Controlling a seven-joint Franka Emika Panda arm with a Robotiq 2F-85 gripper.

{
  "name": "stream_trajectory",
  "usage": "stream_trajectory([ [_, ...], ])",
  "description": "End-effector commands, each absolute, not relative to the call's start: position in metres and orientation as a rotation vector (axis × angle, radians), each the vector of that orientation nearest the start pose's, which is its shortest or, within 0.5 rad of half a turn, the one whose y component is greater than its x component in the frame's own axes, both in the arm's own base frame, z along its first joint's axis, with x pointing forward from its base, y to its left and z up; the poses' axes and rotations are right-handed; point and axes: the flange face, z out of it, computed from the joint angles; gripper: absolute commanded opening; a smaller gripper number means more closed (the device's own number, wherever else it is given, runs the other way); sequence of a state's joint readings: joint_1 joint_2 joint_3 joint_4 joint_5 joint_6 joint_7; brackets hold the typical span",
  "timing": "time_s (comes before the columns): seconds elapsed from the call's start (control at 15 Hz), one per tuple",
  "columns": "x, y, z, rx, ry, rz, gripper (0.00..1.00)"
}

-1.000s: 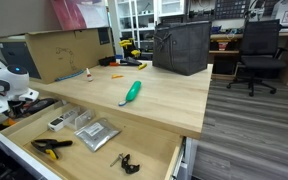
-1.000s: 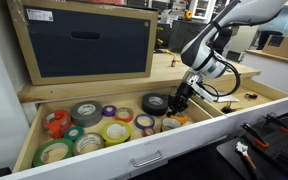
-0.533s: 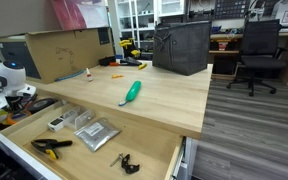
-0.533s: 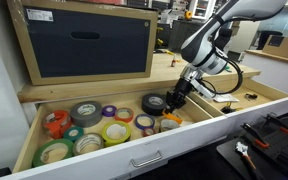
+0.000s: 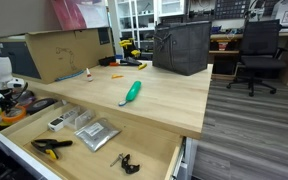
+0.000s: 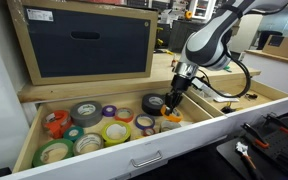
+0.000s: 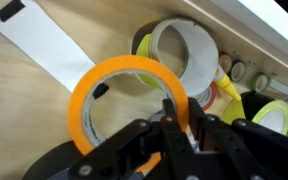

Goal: Pick up the orange masking tape and put it inside the top left drawer

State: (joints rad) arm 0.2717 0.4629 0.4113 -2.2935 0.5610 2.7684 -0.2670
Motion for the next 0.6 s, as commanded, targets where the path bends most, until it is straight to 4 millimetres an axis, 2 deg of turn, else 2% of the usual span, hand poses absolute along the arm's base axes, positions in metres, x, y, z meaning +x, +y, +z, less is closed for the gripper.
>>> stream_trajectory([
  [0.0, 0.3898, 0.3127, 0.1608, -2.754, -0.618, 0.192, 0.05],
  [0.53, 0.3843, 0.3037, 0.1624, -2.803, -0.752, 0.23, 0.05],
])
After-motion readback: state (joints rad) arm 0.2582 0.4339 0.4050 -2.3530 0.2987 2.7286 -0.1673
